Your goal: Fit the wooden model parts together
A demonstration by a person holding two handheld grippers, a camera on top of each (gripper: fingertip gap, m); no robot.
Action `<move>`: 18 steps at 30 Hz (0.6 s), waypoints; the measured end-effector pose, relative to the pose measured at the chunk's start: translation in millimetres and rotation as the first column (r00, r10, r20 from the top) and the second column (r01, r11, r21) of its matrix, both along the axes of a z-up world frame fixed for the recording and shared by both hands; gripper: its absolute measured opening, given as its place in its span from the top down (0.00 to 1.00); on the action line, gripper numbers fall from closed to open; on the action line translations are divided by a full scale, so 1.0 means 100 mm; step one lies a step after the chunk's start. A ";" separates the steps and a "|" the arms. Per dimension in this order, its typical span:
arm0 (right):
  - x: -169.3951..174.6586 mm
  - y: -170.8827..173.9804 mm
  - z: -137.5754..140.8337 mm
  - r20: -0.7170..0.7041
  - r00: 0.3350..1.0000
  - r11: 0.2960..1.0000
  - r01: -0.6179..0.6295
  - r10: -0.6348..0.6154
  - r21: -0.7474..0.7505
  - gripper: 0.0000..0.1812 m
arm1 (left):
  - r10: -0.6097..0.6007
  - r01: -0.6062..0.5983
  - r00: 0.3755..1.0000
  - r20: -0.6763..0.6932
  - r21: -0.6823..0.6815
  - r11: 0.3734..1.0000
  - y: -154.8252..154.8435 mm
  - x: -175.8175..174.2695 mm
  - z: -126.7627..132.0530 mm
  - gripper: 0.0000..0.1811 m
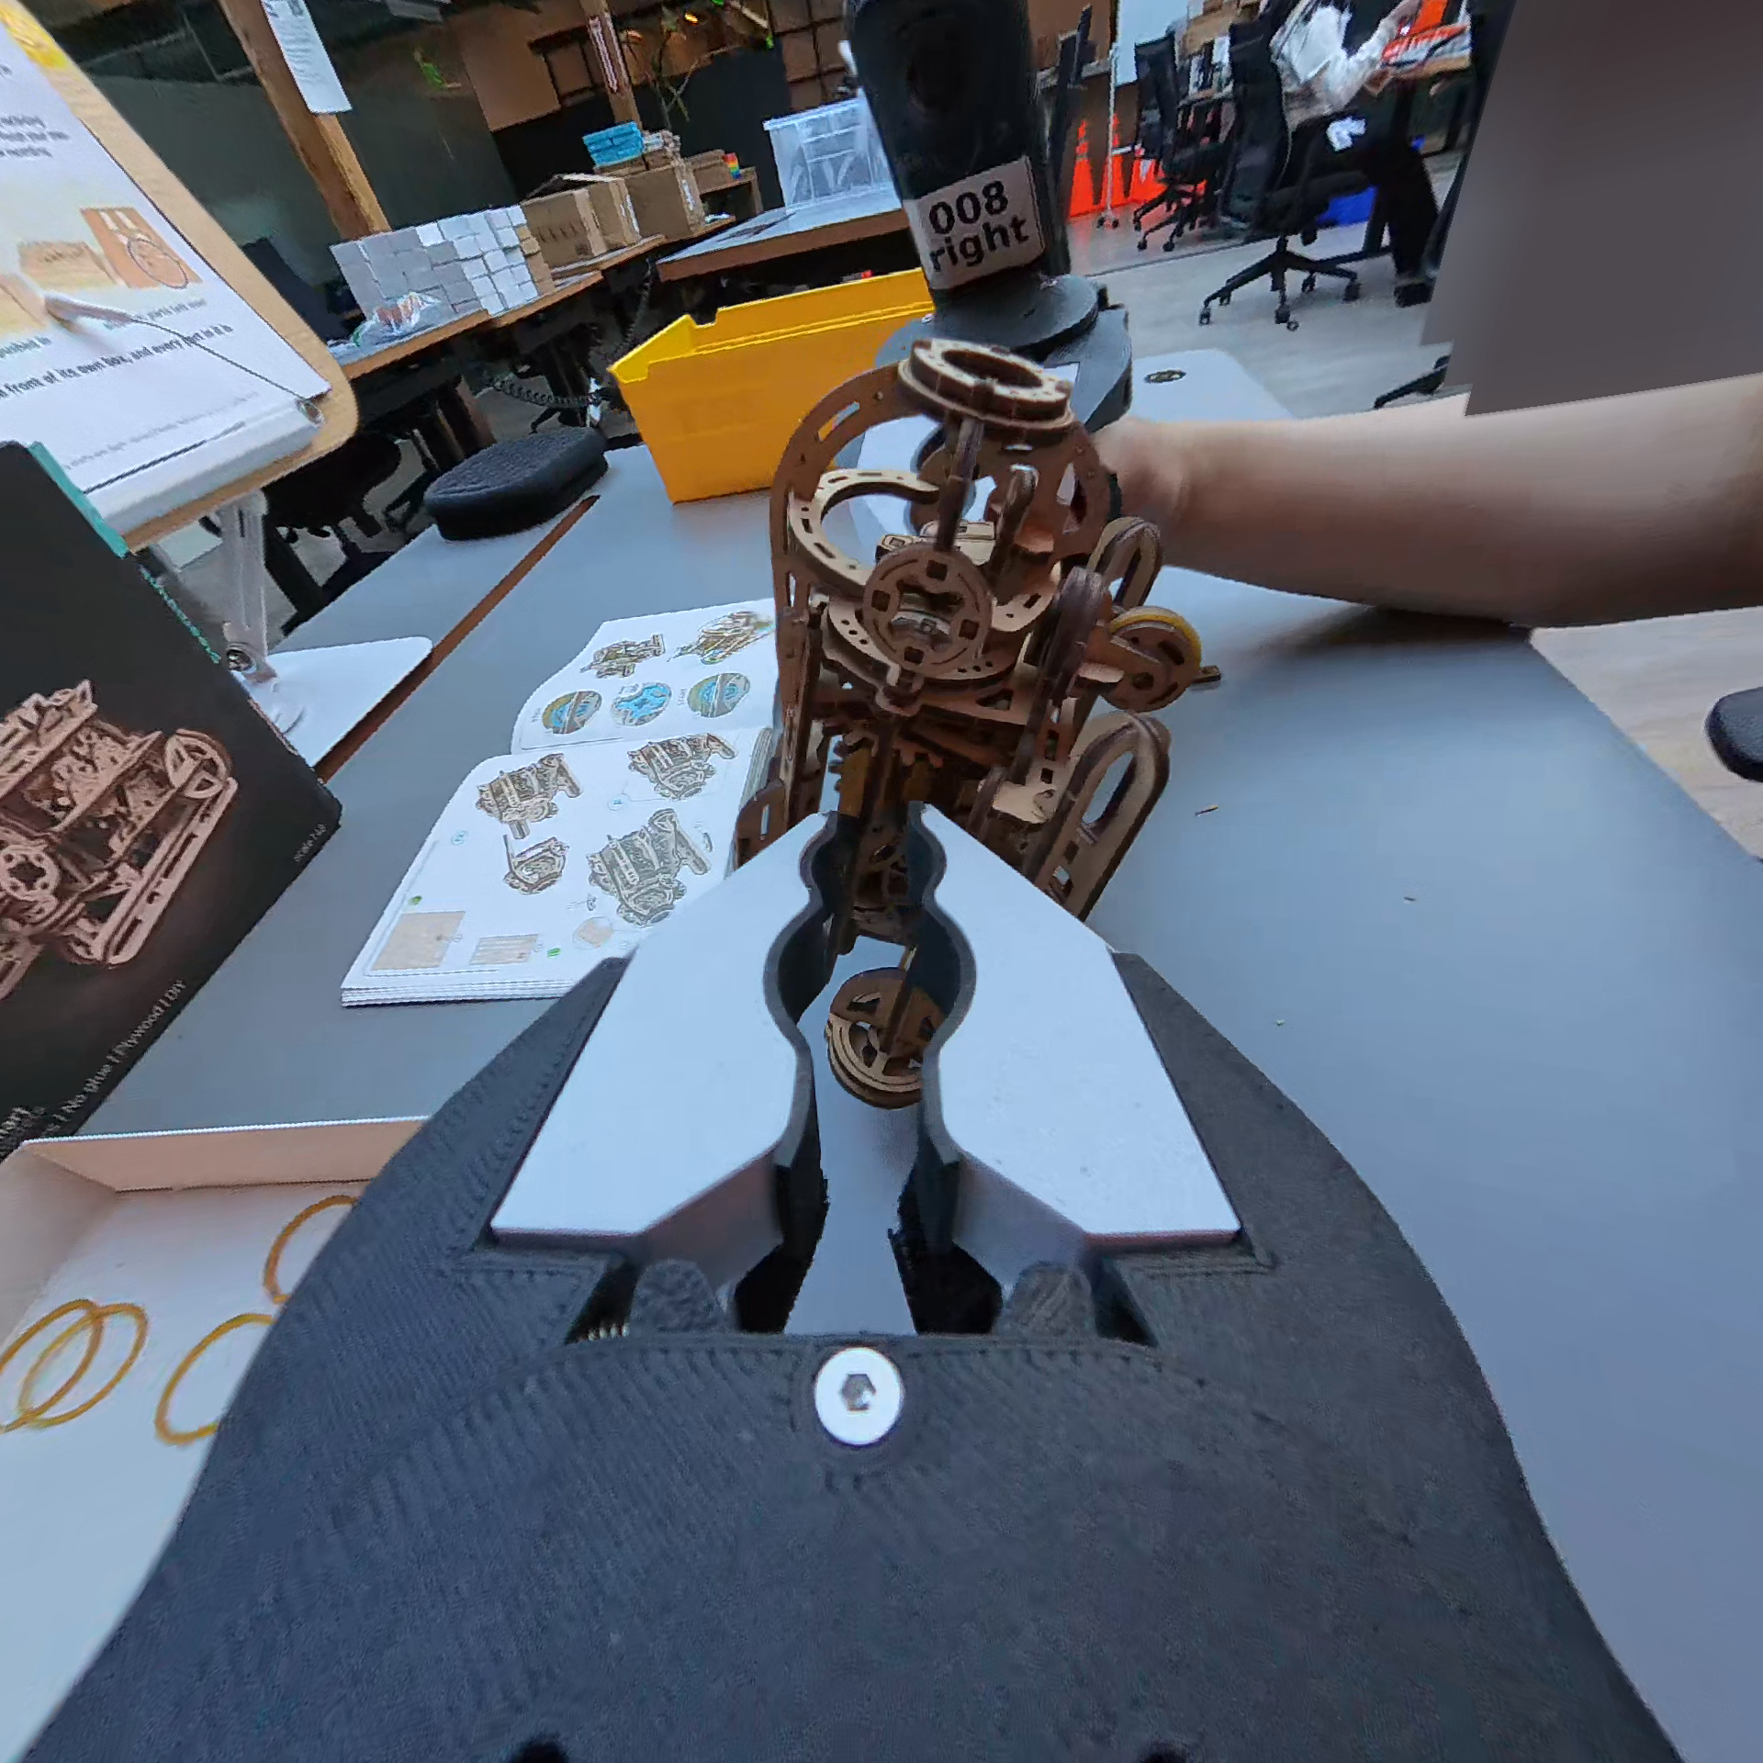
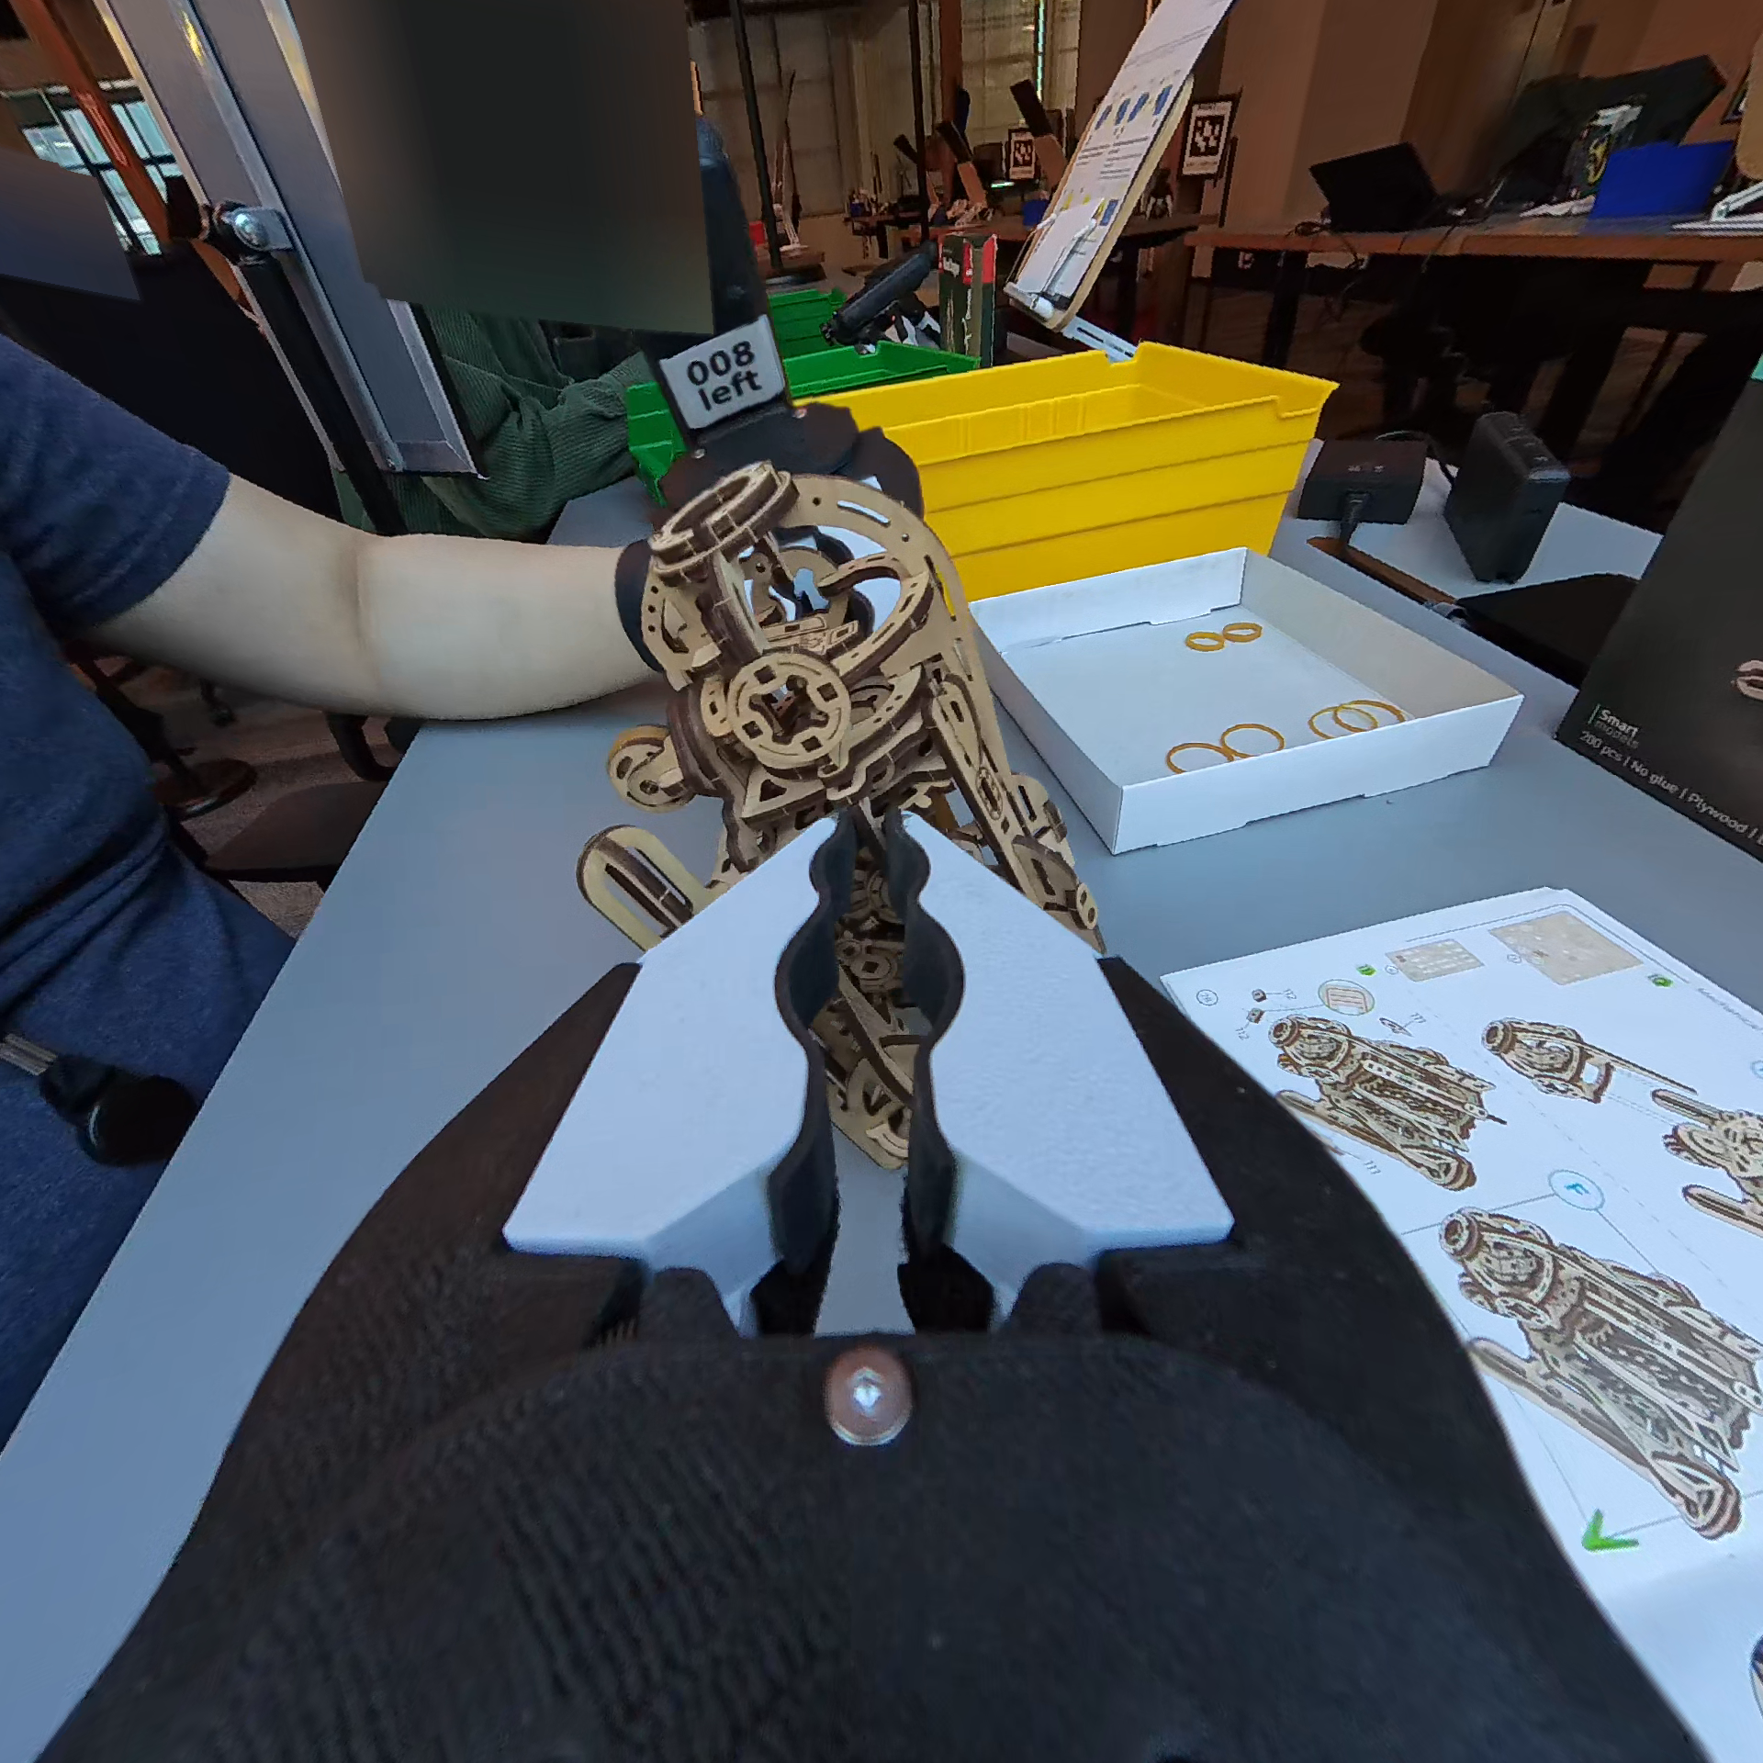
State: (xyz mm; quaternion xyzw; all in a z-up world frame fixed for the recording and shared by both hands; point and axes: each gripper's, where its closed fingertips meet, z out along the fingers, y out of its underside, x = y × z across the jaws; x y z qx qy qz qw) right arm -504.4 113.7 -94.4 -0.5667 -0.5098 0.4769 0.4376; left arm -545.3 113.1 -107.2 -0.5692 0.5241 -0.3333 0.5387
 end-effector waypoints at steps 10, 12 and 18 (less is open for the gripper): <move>0.04 0.10 -0.01 -0.027 0.997 0.994 -0.075 0.073 -0.085 0.98 | -0.068 0.074 0.997 0.046 -0.125 0.989 -0.02 0.03 -0.01 0.96; 0.05 0.14 -0.03 -0.031 0.995 0.989 -0.102 0.100 -0.109 0.98 | -0.076 0.080 0.996 0.037 -0.138 0.987 -0.05 0.06 -0.03 0.96; 0.06 0.18 -0.13 -0.032 0.977 0.962 -0.214 0.212 -0.169 0.99 | -0.071 0.074 0.997 0.024 -0.134 0.988 -0.11 0.15 -0.11 0.93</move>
